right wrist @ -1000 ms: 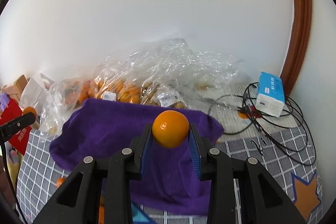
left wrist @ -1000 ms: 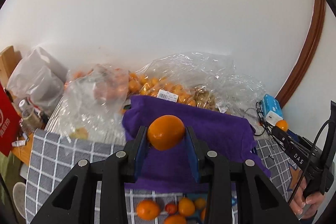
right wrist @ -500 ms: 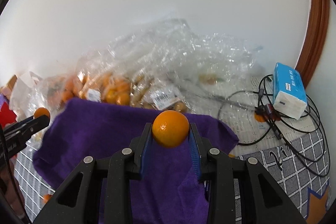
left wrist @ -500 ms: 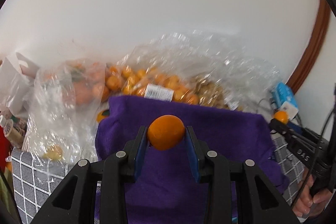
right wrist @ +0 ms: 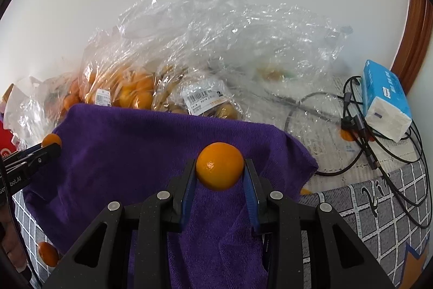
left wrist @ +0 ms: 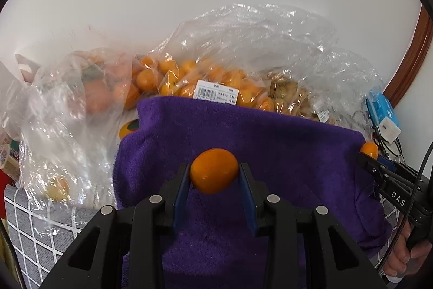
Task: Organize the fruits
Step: 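Carry the held oranges with both grippers over the purple towel, then open the right gripper onto the towel while the left gripper releases its orange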
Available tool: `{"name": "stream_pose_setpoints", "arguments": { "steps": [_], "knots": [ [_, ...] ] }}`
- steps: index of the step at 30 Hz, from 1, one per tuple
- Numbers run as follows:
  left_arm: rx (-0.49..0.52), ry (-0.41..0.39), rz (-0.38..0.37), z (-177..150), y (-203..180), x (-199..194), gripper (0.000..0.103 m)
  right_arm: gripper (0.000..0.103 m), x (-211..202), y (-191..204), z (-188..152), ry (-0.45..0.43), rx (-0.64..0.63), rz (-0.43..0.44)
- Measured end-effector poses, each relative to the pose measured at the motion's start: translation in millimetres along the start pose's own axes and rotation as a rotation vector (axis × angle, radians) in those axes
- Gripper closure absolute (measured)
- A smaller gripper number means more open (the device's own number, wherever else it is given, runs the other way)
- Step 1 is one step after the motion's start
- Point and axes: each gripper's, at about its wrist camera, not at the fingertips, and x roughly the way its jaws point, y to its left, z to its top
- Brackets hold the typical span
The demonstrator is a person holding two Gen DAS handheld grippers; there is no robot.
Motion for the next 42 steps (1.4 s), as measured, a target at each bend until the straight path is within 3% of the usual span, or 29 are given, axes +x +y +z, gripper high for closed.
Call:
{"name": "stream_pose_setpoints", "arguments": {
  "steps": [16, 30, 32, 39, 42],
  "knots": [
    [0.008, 0.069, 0.028, -4, -1, 22, 0.069, 0.069, 31, 10, -13, 0.099, -0.043, -0.021],
    [0.039, 0.124, 0.046, -8, -9, 36, 0.069, 0.069, 38, 14, -15, 0.108, -0.057, -0.04],
    [0.042, 0.13, 0.047, -9, -10, 37, 0.069, 0.067, 37, 15, -15, 0.108, -0.058, -0.041],
    [0.061, 0.143, 0.051, -11, -18, 42, 0.069, 0.039, 24, 13, -11, 0.075, -0.049, -0.042],
    [0.069, 0.138, 0.052, -12, -20, 42, 0.056, 0.037, 17, 14, -9, 0.052, -0.049, -0.043]
  ]
}}
